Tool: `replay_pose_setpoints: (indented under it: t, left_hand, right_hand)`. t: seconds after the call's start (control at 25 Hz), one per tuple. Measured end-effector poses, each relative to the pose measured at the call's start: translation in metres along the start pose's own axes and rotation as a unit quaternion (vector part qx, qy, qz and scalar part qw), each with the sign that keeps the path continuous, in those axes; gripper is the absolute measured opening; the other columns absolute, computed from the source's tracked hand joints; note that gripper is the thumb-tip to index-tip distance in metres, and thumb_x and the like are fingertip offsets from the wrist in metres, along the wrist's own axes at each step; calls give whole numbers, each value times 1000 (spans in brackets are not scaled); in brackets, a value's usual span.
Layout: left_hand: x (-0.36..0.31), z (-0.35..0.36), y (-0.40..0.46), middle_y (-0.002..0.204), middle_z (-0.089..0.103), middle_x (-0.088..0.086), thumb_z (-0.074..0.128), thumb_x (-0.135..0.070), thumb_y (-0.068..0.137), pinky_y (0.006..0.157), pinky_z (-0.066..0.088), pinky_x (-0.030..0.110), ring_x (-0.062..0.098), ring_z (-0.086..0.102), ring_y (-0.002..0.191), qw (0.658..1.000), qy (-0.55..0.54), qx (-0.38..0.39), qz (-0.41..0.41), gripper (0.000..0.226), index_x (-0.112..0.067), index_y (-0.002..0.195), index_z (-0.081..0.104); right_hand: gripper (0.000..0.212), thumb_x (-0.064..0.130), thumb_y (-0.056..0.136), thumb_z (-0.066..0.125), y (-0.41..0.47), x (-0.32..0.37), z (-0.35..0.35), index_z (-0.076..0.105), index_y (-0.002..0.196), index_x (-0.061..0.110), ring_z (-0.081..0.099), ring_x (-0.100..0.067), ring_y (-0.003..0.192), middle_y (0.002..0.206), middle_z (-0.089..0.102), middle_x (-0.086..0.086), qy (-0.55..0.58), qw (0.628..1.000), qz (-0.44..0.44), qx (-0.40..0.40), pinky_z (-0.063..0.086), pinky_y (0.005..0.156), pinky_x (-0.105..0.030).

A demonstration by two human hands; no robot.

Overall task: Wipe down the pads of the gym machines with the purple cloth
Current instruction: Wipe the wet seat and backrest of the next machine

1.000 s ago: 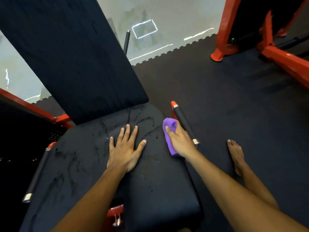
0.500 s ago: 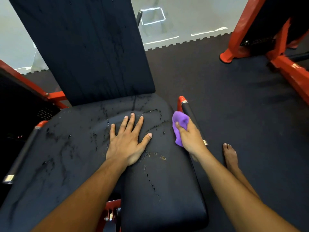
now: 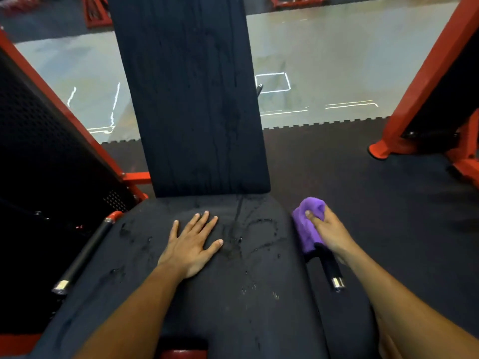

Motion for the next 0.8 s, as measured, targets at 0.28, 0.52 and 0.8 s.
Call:
replay_pose_setpoints:
  t: [0.28,0.52,0.8]
  left_hand:
    - [3,16,14,165,-27,-22,-5,-81,89,126,-13,52,-1,-30,150,1000,1,-9,14,75,-52,157,-14]
    - [4,17,15,167,-23,-20,-7,-80,87,126,-13,53,2,-27,152,1000,-3,-12,14,81,-47,160,-12]
    - [3,18,18,166,-21,-19,-6,-81,86,126,-13,55,5,-21,155,999,-14,-18,25,82,-47,161,-9]
  right_hand:
    - [34,29,105,51,122,26,83,55,136,16,60,-18,104,112,63,3,-51,994,23,98,44,89,-30]
    - [27,28,101,51,83,7,65,62,124,37,63,-4,103,114,68,15,-101,992,-23,79,49,93,-29]
    - [28,25,96,42,102,23,76,62,116,31,66,-20,103,93,69,7,-177,981,-25,77,51,97,-40]
Point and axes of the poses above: each hand's wrist, its own y-axis towards the middle knuckle, its own z-axis out of the palm, x = y × z, the point moved 10 cm from there along y, towards the middle knuckle
